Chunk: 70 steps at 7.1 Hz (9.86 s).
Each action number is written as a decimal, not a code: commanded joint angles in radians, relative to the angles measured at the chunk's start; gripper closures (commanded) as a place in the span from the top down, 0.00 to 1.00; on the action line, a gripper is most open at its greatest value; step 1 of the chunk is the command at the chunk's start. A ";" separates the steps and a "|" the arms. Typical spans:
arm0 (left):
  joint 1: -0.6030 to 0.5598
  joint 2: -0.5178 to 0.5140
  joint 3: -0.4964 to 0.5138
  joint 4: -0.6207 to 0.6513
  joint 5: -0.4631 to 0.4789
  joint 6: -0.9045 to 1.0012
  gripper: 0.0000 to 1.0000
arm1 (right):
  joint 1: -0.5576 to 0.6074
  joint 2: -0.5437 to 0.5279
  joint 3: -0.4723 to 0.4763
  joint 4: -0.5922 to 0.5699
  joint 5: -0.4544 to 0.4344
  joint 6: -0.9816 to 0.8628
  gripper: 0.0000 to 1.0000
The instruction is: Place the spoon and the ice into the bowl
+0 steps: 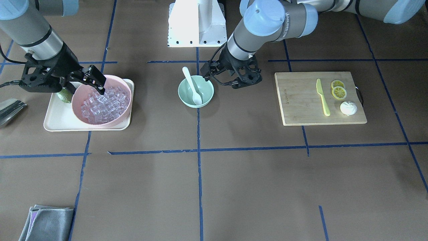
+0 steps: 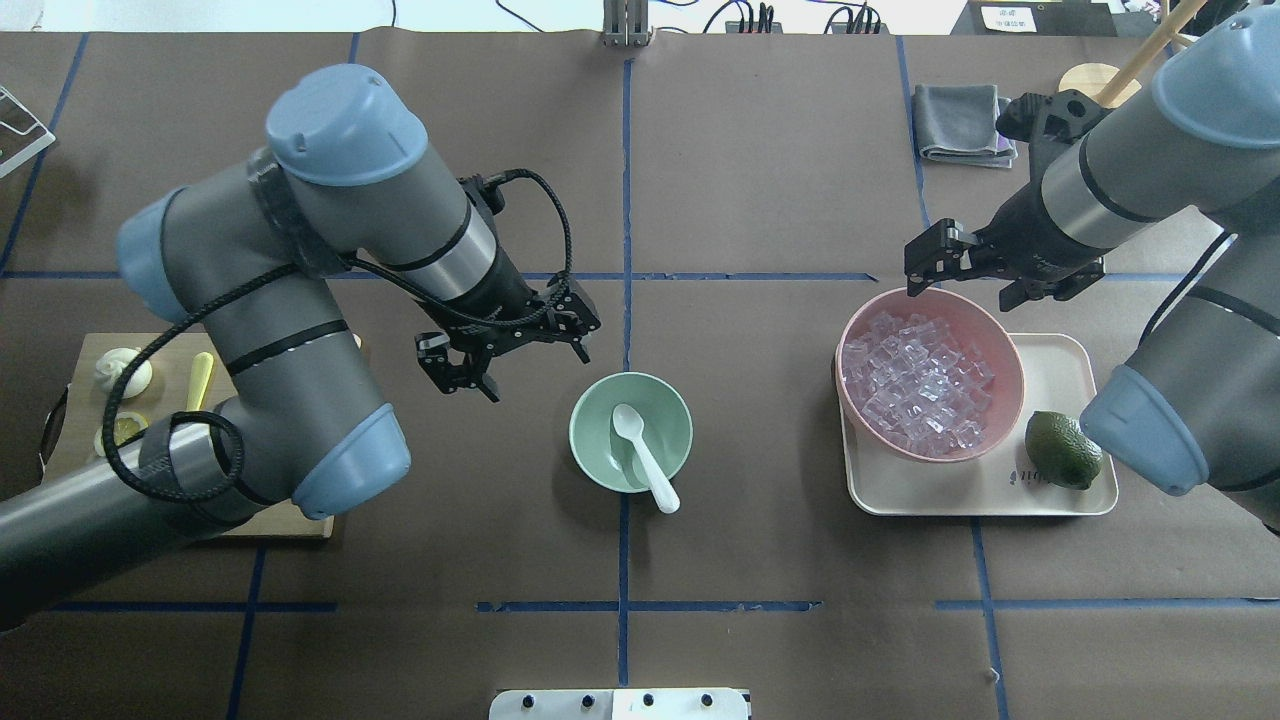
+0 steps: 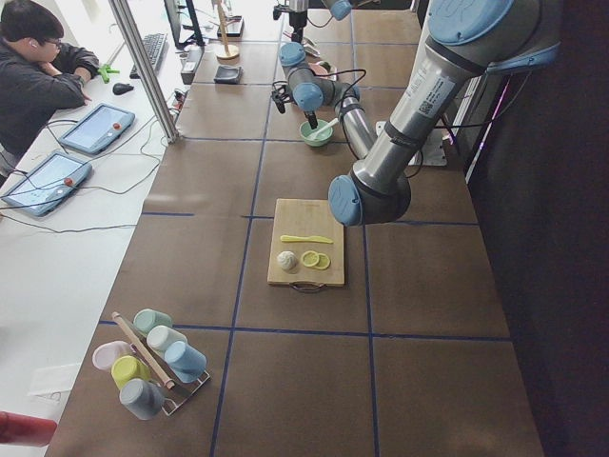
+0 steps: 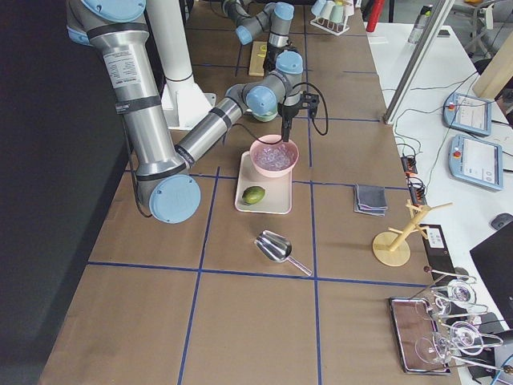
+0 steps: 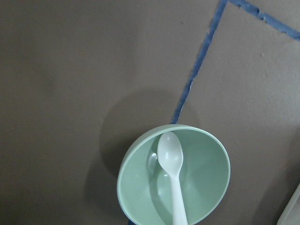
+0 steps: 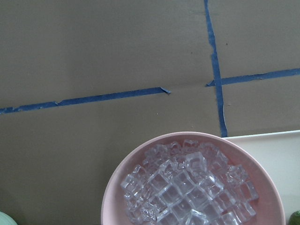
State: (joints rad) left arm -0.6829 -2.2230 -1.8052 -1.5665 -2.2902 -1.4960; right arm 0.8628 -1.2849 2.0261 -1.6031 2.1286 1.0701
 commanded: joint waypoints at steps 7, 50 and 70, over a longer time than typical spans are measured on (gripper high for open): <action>-0.242 0.276 -0.263 0.189 -0.012 0.411 1.00 | -0.116 -0.014 -0.108 0.054 -0.093 0.133 0.99; -0.850 0.692 0.106 0.183 -0.124 1.657 1.00 | 0.500 -0.264 -0.232 0.017 0.174 -0.943 1.00; -0.928 0.737 0.127 0.144 -0.114 1.651 1.00 | 0.731 -0.317 -0.400 0.043 0.292 -1.118 1.00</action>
State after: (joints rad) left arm -1.6090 -1.4865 -1.6787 -1.4230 -2.4038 0.1563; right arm 1.5931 -1.6043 1.6259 -1.5601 2.4206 -0.0475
